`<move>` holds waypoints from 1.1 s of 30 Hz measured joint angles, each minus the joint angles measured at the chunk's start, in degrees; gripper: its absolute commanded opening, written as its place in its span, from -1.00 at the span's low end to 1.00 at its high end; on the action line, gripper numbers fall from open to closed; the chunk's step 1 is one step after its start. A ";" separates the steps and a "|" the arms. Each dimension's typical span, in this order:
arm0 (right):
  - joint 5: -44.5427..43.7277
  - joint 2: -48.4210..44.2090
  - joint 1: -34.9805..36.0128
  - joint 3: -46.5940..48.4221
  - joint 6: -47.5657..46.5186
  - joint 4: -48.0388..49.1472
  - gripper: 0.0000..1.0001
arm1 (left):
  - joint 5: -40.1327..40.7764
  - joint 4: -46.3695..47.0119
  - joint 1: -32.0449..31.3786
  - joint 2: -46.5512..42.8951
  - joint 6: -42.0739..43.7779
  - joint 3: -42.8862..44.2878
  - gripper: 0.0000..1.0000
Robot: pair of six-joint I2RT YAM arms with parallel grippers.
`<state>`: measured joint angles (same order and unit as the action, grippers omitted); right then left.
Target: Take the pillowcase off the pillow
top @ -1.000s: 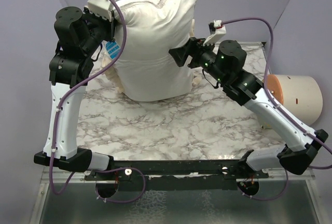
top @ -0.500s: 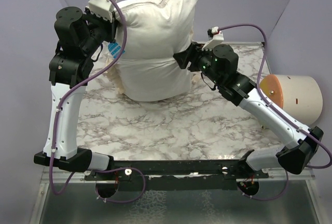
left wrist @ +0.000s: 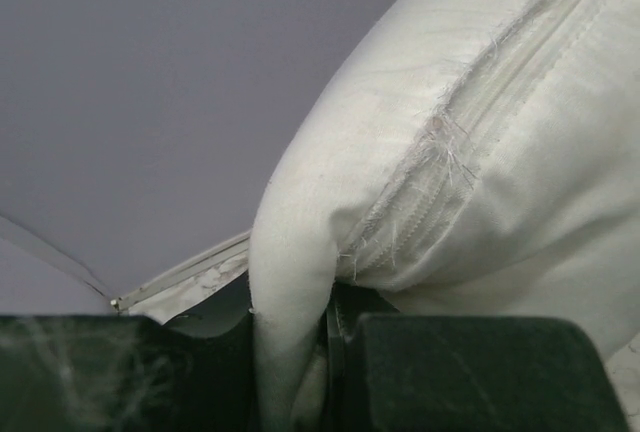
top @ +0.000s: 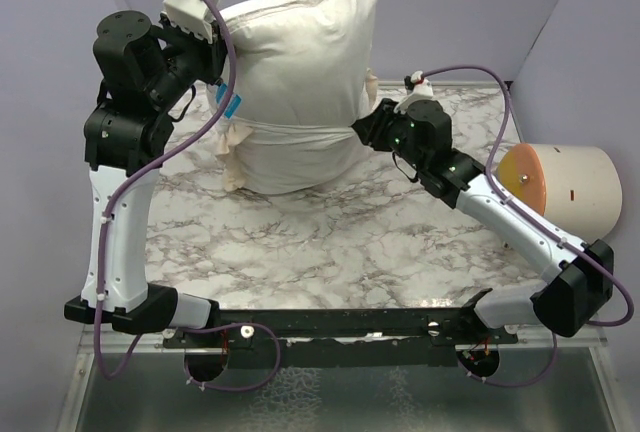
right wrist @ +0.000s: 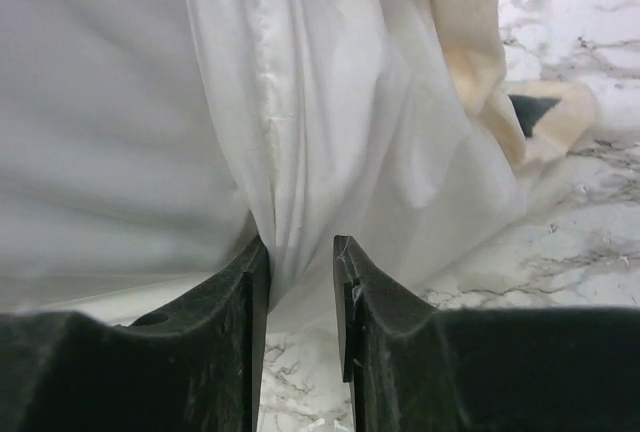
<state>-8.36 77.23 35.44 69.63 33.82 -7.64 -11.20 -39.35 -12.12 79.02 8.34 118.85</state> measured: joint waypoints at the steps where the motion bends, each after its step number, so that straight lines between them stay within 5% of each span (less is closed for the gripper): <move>1: 0.31 0.00 -0.28 -0.74 0.20 0.20 -0.44 | -0.15 -0.37 -0.02 0.07 -0.24 0.50 -1.00; 12: 2.91 0.02 -0.66 -7.13 1.05 1.68 -0.46 | -0.37 -2.69 -0.02 1.92 -2.97 4.90 -1.00; 22: 6.49 -2.01 -1.20 0.70 -6.03 -6.80 0.96 | -0.35 -2.67 -0.07 2.56 -4.74 6.19 -1.00; 33: 26.32 -4.20 -1.14 30.86 -23.06 -6.73 0.99 | -4.07 -2.71 0.07 3.76 -8.13 6.91 -1.00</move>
<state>17.96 73.03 34.30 100.49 10.76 -14.37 -15.27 -42.06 -12.05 82.78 0.21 125.75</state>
